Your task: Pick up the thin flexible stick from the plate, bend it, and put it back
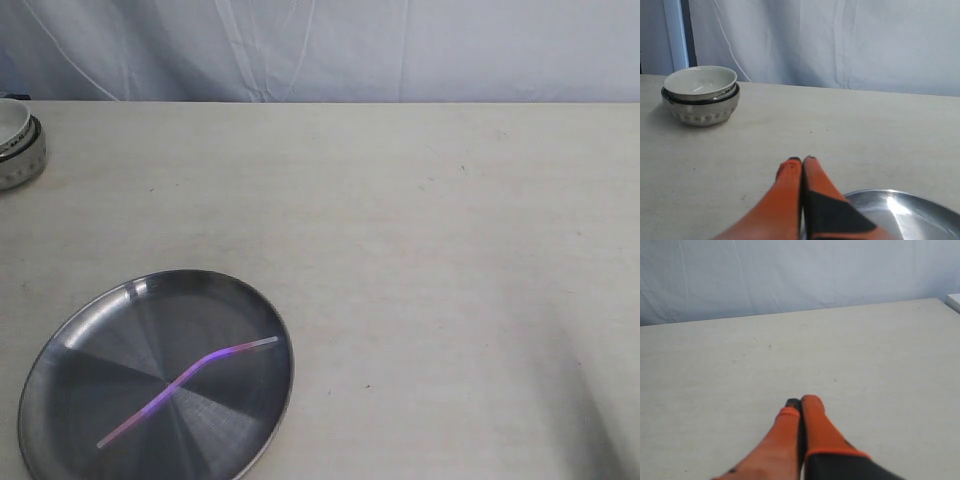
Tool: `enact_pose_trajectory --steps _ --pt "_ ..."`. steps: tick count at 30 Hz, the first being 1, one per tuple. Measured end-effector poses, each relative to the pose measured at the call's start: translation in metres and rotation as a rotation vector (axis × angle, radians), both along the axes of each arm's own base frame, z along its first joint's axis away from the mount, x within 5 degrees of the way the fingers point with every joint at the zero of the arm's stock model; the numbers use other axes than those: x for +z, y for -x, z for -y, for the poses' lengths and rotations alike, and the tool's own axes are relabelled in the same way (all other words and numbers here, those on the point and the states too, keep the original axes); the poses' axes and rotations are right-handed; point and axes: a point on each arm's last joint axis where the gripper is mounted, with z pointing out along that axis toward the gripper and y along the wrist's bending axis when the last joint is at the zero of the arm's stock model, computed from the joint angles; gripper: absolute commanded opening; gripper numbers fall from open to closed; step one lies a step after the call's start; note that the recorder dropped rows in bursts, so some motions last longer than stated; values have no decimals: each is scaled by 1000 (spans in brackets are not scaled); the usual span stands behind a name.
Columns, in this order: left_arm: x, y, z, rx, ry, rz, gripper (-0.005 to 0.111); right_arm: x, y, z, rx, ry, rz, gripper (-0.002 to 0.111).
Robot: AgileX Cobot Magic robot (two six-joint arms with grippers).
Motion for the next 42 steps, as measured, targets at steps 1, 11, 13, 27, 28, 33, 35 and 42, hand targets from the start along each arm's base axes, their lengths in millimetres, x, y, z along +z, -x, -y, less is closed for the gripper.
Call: enact_pose_trajectory --steps 1,11,13,27,28,33,35,42 --pt "0 0 0 1 -6 0 0 0 0 0 0 0 0 -1" --pt "0 0 0 1 -15 -1 0 0 0 0 -1 -3 0 -1" --pt "0 0 0 1 -15 -1 0 0 0 0 -1 -3 0 -1" --pt "0 0 0 1 -15 -1 0 0 0 0 -1 -3 0 -1" --pt "0 0 0 1 -15 -1 0 0 0 0 -1 -3 0 -1" --pt "0 0 0 1 -15 -1 0 0 0 0 -1 -3 0 -1" --pt "0 0 0 1 -15 -1 0 0 0 0 -1 -3 0 -1" --pt "0 0 0 1 -15 -1 0 0 0 0 -1 -3 0 -1"
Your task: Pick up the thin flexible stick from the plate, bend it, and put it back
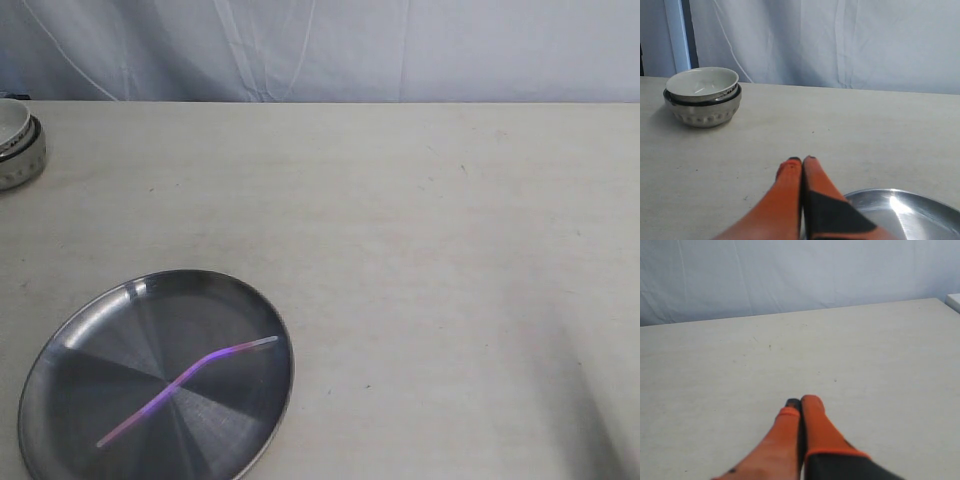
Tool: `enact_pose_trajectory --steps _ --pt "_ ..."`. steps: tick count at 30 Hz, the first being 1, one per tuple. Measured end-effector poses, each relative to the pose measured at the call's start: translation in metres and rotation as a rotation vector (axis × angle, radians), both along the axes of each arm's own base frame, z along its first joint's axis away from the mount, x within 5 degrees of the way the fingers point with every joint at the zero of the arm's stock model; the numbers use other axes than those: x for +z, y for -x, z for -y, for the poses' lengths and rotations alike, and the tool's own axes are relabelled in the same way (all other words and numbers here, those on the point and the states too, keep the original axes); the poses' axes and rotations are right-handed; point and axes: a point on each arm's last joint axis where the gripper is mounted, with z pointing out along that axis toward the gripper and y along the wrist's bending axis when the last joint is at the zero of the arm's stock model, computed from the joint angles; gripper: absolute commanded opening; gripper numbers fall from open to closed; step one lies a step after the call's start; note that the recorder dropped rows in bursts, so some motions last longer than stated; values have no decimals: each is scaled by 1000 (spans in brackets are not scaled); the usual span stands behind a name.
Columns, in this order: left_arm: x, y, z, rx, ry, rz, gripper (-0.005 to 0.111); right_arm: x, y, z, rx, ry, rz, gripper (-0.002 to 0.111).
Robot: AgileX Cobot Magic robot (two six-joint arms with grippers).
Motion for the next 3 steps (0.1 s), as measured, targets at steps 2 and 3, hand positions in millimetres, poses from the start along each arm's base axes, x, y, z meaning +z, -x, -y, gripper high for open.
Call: enact_pose_trajectory --steps 2,3 --pt "0 0 0 0 0 0 0 0 0 0 0 0 0 -1" --pt "0 0 0 0 0 0 0 0 0 0 0 0 0 -1"
